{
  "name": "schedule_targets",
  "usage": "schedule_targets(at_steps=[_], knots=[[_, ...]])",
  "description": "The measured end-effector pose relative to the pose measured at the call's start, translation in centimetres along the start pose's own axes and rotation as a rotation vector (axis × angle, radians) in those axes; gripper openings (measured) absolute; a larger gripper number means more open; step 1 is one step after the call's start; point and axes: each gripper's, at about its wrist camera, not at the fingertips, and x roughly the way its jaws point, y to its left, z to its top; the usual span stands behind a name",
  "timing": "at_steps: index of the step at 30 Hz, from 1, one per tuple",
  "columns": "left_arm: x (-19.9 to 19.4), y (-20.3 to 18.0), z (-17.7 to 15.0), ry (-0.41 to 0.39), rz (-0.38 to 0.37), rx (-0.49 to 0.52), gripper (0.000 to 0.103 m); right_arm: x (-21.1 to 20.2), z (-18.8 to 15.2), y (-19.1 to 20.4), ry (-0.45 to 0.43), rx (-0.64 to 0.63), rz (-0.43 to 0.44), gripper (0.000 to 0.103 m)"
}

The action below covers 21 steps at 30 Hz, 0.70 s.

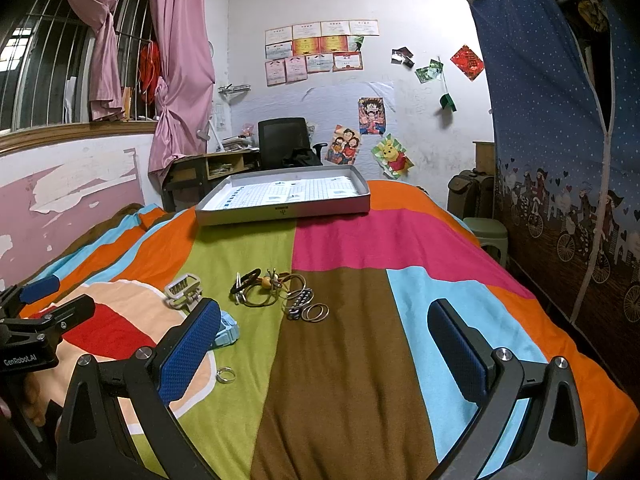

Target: Organize jewelry

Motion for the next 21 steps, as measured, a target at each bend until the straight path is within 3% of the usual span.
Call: schedule_targets(at_steps=[21], knots=[[0.09,0.18,0.07,0.002,0.001,0.001,0.103,0.04,-0.03,-0.03,0.003,0.002,0.001,0.102]])
